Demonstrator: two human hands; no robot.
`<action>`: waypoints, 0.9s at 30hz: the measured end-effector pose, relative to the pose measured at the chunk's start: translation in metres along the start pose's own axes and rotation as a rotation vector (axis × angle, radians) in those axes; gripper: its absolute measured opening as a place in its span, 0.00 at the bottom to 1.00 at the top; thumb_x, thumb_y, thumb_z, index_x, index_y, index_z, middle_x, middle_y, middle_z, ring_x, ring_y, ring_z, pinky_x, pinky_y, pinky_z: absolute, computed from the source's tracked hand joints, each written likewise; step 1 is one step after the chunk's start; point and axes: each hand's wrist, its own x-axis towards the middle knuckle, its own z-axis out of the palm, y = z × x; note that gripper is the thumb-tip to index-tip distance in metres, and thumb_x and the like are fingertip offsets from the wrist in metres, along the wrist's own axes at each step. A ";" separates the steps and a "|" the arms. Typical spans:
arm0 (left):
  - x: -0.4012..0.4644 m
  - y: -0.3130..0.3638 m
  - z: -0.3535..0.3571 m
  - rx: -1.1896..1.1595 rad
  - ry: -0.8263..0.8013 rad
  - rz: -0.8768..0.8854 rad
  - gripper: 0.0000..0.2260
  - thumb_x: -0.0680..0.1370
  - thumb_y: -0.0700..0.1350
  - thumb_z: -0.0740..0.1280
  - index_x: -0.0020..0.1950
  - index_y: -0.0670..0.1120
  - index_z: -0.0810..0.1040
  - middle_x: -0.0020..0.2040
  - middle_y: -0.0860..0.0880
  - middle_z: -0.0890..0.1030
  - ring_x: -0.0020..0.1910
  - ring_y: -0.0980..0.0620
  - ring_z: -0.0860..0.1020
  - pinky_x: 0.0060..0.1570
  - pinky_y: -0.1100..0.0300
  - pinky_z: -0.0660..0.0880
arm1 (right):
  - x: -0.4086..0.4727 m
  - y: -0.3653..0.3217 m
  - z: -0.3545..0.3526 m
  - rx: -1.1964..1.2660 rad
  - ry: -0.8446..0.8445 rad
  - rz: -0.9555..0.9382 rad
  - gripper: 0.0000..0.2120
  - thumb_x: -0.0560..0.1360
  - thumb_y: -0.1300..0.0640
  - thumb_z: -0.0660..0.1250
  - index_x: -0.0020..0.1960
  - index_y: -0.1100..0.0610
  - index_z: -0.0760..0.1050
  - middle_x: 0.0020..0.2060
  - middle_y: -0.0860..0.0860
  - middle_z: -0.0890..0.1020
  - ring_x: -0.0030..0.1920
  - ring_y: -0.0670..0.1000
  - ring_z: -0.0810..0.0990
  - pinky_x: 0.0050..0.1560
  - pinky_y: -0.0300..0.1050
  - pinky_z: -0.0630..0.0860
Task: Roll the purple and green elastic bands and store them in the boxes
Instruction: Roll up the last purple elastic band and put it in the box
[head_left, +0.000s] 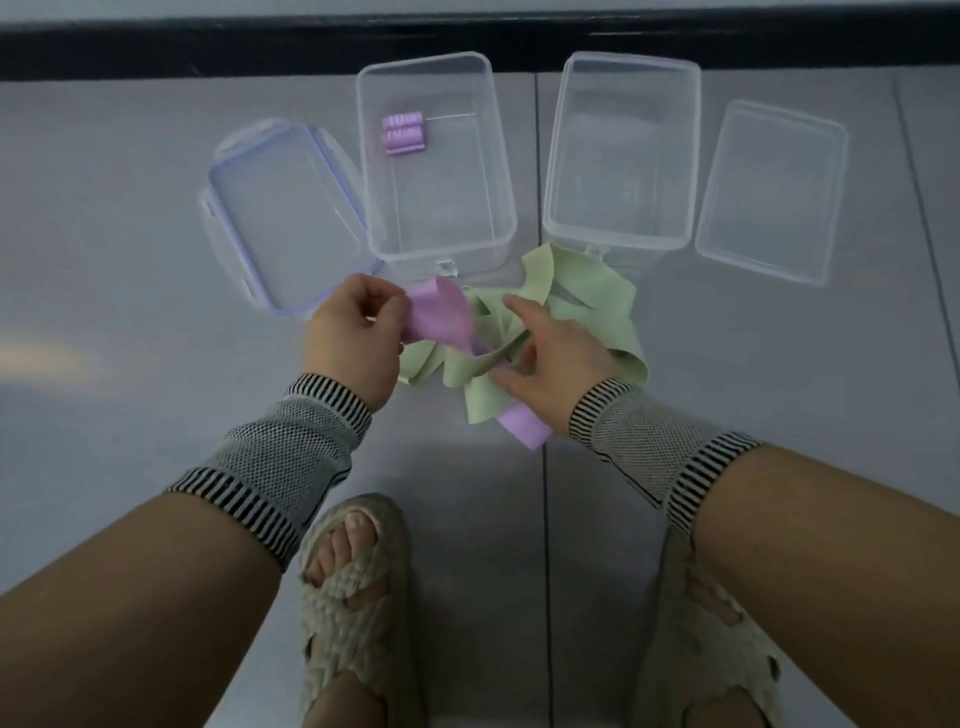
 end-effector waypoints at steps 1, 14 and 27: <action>-0.001 0.006 0.002 -0.040 -0.004 0.012 0.05 0.72 0.44 0.65 0.36 0.52 0.74 0.33 0.50 0.76 0.32 0.49 0.76 0.44 0.47 0.79 | 0.002 -0.005 0.001 0.000 -0.034 -0.010 0.30 0.73 0.48 0.67 0.71 0.47 0.62 0.40 0.45 0.76 0.48 0.51 0.76 0.51 0.46 0.75; 0.004 0.032 0.010 -0.120 0.165 0.042 0.06 0.75 0.43 0.62 0.39 0.52 0.73 0.37 0.50 0.78 0.41 0.45 0.79 0.46 0.45 0.78 | -0.018 0.059 -0.071 -0.183 0.443 0.399 0.16 0.74 0.57 0.62 0.60 0.57 0.75 0.52 0.60 0.79 0.55 0.62 0.75 0.52 0.50 0.71; 0.003 -0.035 0.022 0.601 -0.043 -0.151 0.19 0.74 0.43 0.66 0.65 0.50 0.72 0.69 0.44 0.65 0.62 0.41 0.70 0.62 0.52 0.68 | -0.005 0.040 -0.009 -0.110 0.275 -0.024 0.17 0.75 0.60 0.62 0.63 0.57 0.74 0.61 0.55 0.75 0.60 0.55 0.73 0.60 0.46 0.68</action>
